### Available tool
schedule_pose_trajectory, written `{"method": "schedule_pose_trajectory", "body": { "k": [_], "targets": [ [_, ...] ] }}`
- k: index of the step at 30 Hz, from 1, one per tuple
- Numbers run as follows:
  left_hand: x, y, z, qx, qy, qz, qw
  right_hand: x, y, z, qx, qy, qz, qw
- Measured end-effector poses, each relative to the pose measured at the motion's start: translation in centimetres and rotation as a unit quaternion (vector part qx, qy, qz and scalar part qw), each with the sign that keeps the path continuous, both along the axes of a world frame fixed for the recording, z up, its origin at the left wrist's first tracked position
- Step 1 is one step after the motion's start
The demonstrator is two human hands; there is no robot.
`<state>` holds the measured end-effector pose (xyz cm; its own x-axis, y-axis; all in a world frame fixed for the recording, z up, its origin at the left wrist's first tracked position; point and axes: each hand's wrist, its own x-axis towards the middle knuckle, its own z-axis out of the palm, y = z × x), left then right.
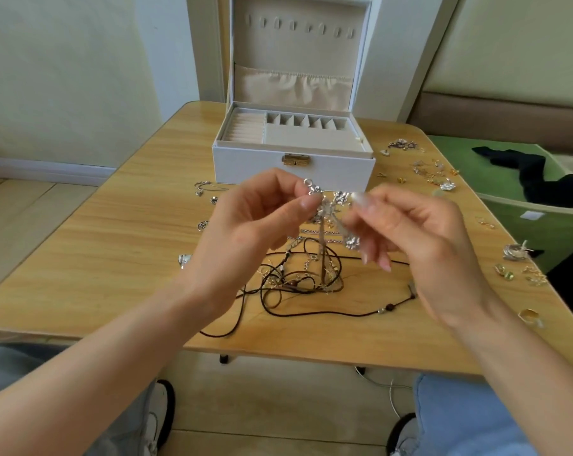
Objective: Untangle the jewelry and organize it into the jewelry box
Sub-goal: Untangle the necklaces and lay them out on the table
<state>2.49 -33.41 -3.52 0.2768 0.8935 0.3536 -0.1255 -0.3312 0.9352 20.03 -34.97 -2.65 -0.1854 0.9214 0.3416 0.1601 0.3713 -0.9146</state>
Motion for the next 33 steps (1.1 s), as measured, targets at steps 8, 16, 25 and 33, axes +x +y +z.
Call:
{"method": "schedule_pose_trajectory", "body": {
  "k": [8,16,25,33],
  "targets": [
    [-0.3,-0.1,0.6,0.004,0.031,-0.043,0.999,-0.1,0.6,-0.1,-0.075,0.026,0.074,0.994],
    [-0.5,-0.1,0.7,0.004,0.059,-0.058,0.997,0.5,0.7,0.0,-0.06,0.05,0.086,0.993],
    [-0.9,-0.2,1.4,-0.001,0.07,-0.089,0.994,0.9,0.7,0.1,-0.06,0.091,0.143,0.984],
    [-1.0,-0.3,1.7,-0.01,0.09,-0.104,0.99,1.1,0.6,0.5,-0.063,0.049,0.148,0.986]
  ]
}}
